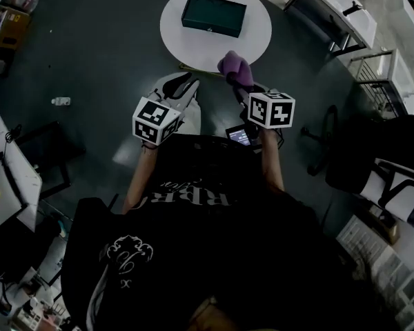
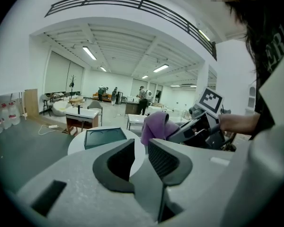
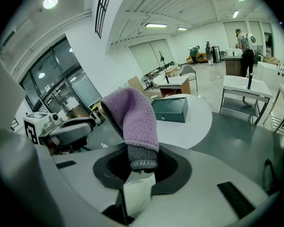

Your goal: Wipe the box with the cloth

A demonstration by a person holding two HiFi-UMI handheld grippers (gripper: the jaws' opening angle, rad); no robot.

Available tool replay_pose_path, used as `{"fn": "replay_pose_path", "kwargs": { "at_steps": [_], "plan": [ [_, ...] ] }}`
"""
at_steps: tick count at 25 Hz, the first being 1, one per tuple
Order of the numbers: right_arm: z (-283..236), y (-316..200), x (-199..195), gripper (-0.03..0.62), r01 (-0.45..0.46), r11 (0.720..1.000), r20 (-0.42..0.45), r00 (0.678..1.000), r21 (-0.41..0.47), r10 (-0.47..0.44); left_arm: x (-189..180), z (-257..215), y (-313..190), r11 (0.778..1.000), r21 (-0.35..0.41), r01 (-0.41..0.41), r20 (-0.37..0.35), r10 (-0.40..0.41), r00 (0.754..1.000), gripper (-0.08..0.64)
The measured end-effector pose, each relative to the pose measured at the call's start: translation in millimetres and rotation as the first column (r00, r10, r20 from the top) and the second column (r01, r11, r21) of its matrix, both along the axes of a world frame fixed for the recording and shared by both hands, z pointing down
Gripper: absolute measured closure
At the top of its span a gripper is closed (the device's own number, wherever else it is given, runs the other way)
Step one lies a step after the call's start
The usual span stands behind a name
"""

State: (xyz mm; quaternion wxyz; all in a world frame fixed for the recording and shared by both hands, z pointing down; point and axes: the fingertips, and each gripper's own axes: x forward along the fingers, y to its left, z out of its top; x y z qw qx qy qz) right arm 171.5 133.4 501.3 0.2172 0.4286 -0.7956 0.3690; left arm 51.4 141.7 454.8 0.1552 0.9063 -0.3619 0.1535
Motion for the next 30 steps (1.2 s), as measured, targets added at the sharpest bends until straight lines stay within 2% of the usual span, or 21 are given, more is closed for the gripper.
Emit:
{"fn": "replay_pose_path", "kwargs": {
  "at_steps": [7,16,19,23,30],
  "plan": [
    [3,-86,-24,0.515,-0.061,0.997,-0.032,0.998,-0.045,0.06,-23,-3,-99,0.996,0.011,-0.089,0.021,0.089,0.996,0.471],
    [20,-184,-57,0.515,-0.083,0.992,-0.128,0.989,-0.094,0.071,-70,23,-184,0.986,-0.051,-0.156,0.02,0.157,0.987,0.471],
    [29,-214,-66,0.515,-0.075,0.991,-0.157,0.986,-0.109,0.058,-75,27,-206,0.983,-0.052,-0.177,0.011,0.178,0.984,0.471],
    [44,-253,-78,0.515,-0.085,0.986,-0.137,0.988,-0.14,0.066,-74,30,-227,0.98,-0.05,-0.192,-0.004,0.192,0.981,0.471],
    [83,-313,-108,0.515,-0.052,0.981,-0.159,0.987,-0.187,0.022,-82,43,-235,0.982,-0.094,-0.164,-0.01,0.163,0.986,0.471]
  ]
}}
